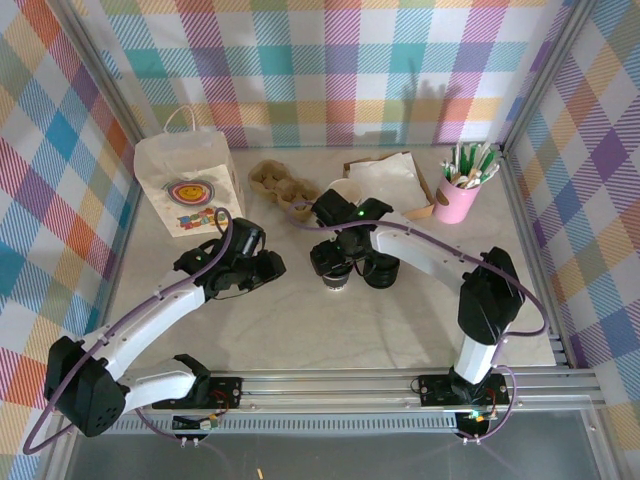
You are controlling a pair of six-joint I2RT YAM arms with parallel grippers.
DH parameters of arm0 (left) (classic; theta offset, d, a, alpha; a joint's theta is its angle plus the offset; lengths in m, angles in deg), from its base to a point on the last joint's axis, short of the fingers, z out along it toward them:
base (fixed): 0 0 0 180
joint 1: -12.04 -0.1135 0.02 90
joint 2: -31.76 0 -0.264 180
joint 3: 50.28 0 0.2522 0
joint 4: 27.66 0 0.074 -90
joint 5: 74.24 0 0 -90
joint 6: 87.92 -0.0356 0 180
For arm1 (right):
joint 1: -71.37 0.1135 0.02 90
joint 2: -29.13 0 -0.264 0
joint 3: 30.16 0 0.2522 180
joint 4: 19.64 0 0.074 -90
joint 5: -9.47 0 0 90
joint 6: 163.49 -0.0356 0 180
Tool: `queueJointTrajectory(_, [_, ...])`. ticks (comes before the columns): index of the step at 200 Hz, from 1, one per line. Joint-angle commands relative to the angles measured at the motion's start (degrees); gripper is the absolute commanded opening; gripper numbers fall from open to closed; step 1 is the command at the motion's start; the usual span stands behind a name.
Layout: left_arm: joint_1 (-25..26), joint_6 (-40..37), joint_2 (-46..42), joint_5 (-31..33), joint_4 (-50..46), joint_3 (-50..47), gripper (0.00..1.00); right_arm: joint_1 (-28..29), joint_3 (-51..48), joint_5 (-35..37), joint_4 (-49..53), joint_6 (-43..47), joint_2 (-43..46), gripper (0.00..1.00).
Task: Pack the takeout coffee
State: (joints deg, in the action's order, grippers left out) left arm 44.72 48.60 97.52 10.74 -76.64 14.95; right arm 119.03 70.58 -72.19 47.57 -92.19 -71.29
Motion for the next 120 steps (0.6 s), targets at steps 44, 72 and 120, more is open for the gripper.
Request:
queueJointTrajectory(44, [0.4,2.4,4.0,-6.1,9.7,0.9,0.35,-0.6,0.3,-1.0,2.1,-2.4,8.6,0.77])
queueJointTrajectory(72, [1.5,4.9,6.7,-8.3,14.3,0.4,0.32,-5.1,-3.6,-4.9,-0.9,-2.7,11.9,0.61])
queueJointTrajectory(120, [2.5,8.7,9.1,-11.4,23.7,-2.1,0.29,-13.9,-11.1,-16.3,-6.6,-5.5,14.6,0.45])
